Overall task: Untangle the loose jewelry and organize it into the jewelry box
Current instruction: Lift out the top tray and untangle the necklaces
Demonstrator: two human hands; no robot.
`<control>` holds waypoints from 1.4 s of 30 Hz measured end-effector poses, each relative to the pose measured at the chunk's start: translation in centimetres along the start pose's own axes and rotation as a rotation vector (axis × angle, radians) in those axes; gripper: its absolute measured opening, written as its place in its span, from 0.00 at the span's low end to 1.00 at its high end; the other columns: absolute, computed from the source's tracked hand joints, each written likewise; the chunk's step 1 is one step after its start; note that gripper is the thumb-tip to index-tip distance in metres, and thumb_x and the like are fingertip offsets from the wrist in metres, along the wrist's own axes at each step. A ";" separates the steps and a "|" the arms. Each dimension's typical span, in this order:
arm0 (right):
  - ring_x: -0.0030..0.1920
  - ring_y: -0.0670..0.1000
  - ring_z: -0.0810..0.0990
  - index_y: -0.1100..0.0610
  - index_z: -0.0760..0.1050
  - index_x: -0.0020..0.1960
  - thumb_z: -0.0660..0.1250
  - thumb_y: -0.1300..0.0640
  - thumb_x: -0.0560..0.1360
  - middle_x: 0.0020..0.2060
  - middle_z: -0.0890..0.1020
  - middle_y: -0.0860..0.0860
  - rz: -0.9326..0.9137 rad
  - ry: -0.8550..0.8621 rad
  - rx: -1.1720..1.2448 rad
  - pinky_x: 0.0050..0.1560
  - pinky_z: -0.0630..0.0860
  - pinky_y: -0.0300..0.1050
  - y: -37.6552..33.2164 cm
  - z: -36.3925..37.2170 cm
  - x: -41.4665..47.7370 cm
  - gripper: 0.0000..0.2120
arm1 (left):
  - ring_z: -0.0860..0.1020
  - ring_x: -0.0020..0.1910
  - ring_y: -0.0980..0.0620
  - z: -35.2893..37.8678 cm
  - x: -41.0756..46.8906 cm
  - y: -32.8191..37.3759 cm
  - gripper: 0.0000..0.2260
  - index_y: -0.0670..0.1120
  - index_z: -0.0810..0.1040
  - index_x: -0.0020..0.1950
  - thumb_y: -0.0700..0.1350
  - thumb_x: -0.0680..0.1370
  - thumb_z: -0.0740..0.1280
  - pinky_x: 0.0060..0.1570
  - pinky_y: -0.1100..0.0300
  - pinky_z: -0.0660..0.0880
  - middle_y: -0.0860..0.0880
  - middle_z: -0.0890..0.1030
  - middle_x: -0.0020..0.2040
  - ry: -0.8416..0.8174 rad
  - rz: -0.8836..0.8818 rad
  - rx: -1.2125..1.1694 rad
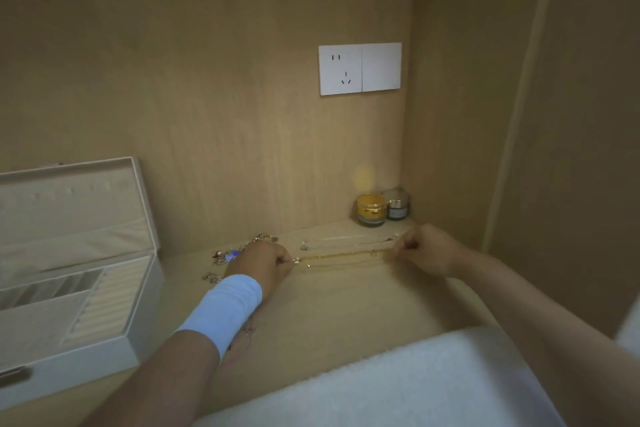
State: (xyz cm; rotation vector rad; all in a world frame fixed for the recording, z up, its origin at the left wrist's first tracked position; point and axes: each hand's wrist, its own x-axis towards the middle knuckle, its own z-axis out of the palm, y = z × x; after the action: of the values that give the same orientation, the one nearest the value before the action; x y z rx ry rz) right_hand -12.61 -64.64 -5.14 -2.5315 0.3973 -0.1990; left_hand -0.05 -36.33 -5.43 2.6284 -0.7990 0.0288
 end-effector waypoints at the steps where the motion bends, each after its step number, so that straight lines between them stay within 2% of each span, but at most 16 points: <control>1: 0.39 0.38 0.77 0.55 0.86 0.49 0.67 0.63 0.77 0.39 0.83 0.42 -0.006 0.020 -0.036 0.37 0.67 0.27 0.4 0.3 0.1 0.09 | 0.79 0.48 0.53 0.3 0.1 0.0 0.07 0.52 0.82 0.43 0.46 0.77 0.66 0.49 0.62 0.73 0.54 0.83 0.48 -0.022 0.001 0.019; 4: 0.46 0.43 0.78 0.53 0.85 0.50 0.70 0.60 0.76 0.46 0.84 0.46 0.004 0.076 -0.087 0.47 0.70 0.33 1.7 0.8 0.1 0.06 | 0.80 0.51 0.54 1.0 0.1 0.1 0.08 0.52 0.85 0.49 0.46 0.78 0.66 0.50 0.66 0.72 0.56 0.83 0.53 -0.031 0.020 0.043; 7: 0.52 0.46 0.82 0.49 0.85 0.50 0.71 0.55 0.76 0.51 0.85 0.45 0.008 0.102 -0.133 0.57 0.77 0.42 2.6 1.1 0.2 0.06 | 0.79 0.52 0.53 1.4 0.2 0.2 0.09 0.53 0.85 0.53 0.47 0.79 0.65 0.48 0.66 0.70 0.55 0.83 0.54 0.006 0.068 0.095; 10: 0.55 0.47 0.82 0.48 0.85 0.52 0.69 0.54 0.77 0.53 0.85 0.43 -0.025 0.119 -0.208 0.59 0.77 0.45 2.7 1.0 -0.1 0.07 | 0.79 0.53 0.50 1.8 0.2 0.2 0.11 0.51 0.85 0.55 0.45 0.80 0.63 0.49 0.64 0.71 0.49 0.81 0.54 0.003 0.112 0.171; 12: 0.58 0.49 0.80 0.47 0.84 0.55 0.67 0.53 0.78 0.56 0.84 0.44 -0.060 0.120 -0.280 0.59 0.76 0.45 2.7 0.8 -0.6 0.09 | 0.76 0.56 0.48 2.3 -0.2 0.2 0.12 0.48 0.82 0.58 0.42 0.81 0.60 0.54 0.61 0.71 0.46 0.78 0.55 0.002 0.145 0.195; 15: 0.60 0.52 0.76 0.48 0.82 0.59 0.62 0.52 0.80 0.56 0.80 0.49 -0.142 0.095 -0.390 0.59 0.73 0.44 2.5 1.1 -1.1 0.12 | 0.72 0.62 0.50 3.0 -1.3 0.4 0.15 0.50 0.76 0.67 0.44 0.83 0.58 0.61 0.59 0.69 0.49 0.74 0.62 -0.009 0.188 0.169; 18: 0.58 0.54 0.75 0.48 0.81 0.55 0.57 0.48 0.80 0.54 0.79 0.50 -0.152 0.022 -0.441 0.62 0.71 0.49 2.2 1.8 -1.6 0.15 | 0.68 0.65 0.51 3.7 -2.1 0.5 0.17 0.52 0.71 0.71 0.50 0.83 0.57 0.65 0.57 0.67 0.53 0.71 0.66 -0.012 0.215 0.218; 20: 0.58 0.56 0.75 0.50 0.79 0.55 0.53 0.46 0.81 0.55 0.78 0.52 -0.112 -0.008 -0.494 0.62 0.71 0.50 2.0 2.0 -2.1 0.18 | 0.67 0.65 0.52 3.7 -2.2 0.5 0.18 0.51 0.71 0.71 0.52 0.83 0.56 0.66 0.56 0.67 0.54 0.70 0.66 -0.016 0.204 0.232; 23: 0.62 0.57 0.73 0.54 0.77 0.61 0.50 0.45 0.83 0.60 0.76 0.54 -0.037 0.002 -0.562 0.62 0.68 0.50 1.9 1.7 -2.6 0.21 | 0.67 0.66 0.52 3.5 -2.2 1.0 0.18 0.52 0.71 0.71 0.53 0.83 0.55 0.65 0.54 0.68 0.55 0.69 0.66 -0.047 0.189 0.257; 28: 0.66 0.56 0.70 0.51 0.75 0.66 0.53 0.48 0.82 0.64 0.73 0.53 -0.012 0.014 -0.577 0.66 0.63 0.55 0.7 1.2 -2.9 0.19 | 0.68 0.68 0.50 1.9 -1.8 1.6 0.18 0.51 0.72 0.71 0.52 0.82 0.57 0.68 0.54 0.66 0.52 0.70 0.69 -0.137 0.173 0.239; 30: 0.67 0.56 0.69 0.49 0.73 0.68 0.56 0.52 0.80 0.64 0.73 0.52 -0.054 0.029 -0.562 0.67 0.62 0.55 -0.9 1.2 -3.0 0.18 | 0.67 0.70 0.50 0.8 -1.9 0.9 0.18 0.53 0.71 0.71 0.53 0.82 0.59 0.70 0.55 0.64 0.52 0.69 0.70 -0.155 0.166 0.217; 32: 0.66 0.55 0.71 0.48 0.73 0.69 0.60 0.54 0.80 0.64 0.74 0.51 -0.135 0.055 -0.508 0.65 0.67 0.51 -3.0 1.4 -3.1 0.18 | 0.68 0.70 0.51 -0.6 -2.2 -0.2 0.17 0.54 0.73 0.69 0.52 0.81 0.61 0.71 0.57 0.62 0.53 0.69 0.70 -0.121 0.133 0.169; 35: 0.64 0.54 0.75 0.49 0.73 0.69 0.63 0.52 0.80 0.64 0.75 0.50 -0.252 0.035 -0.376 0.63 0.72 0.49 -6.9 2.7 -3.1 0.18 | 0.73 0.65 0.50 -3.3 -3.0 -2.1 0.14 0.56 0.78 0.64 0.50 0.79 0.64 0.65 0.61 0.66 0.51 0.75 0.64 -0.060 0.104 0.149; 38: 0.62 0.52 0.77 0.50 0.77 0.66 0.63 0.52 0.80 0.61 0.78 0.51 -0.367 -0.022 -0.280 0.62 0.72 0.45 -11.2 4.6 -2.7 0.15 | 0.76 0.57 0.51 -5.5 -4.6 -3.9 0.11 0.56 0.80 0.60 0.49 0.79 0.66 0.56 0.64 0.67 0.51 0.77 0.58 -0.039 0.047 0.131; 42: 0.57 0.49 0.80 0.52 0.83 0.59 0.65 0.57 0.78 0.57 0.84 0.48 -0.459 -0.109 -0.203 0.59 0.73 0.40 -16.0 8.0 -2.3 0.12 | 0.78 0.57 0.51 -6.5 -6.7 -5.8 0.11 0.55 0.80 0.61 0.48 0.79 0.65 0.58 0.64 0.69 0.52 0.79 0.62 -0.060 -0.011 0.178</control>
State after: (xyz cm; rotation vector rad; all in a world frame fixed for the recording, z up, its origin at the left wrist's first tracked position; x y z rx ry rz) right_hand -9.16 -47.09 -3.02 -2.7860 -0.2233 -0.1996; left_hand -1.91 -25.89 -2.39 2.8123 -0.8370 0.0194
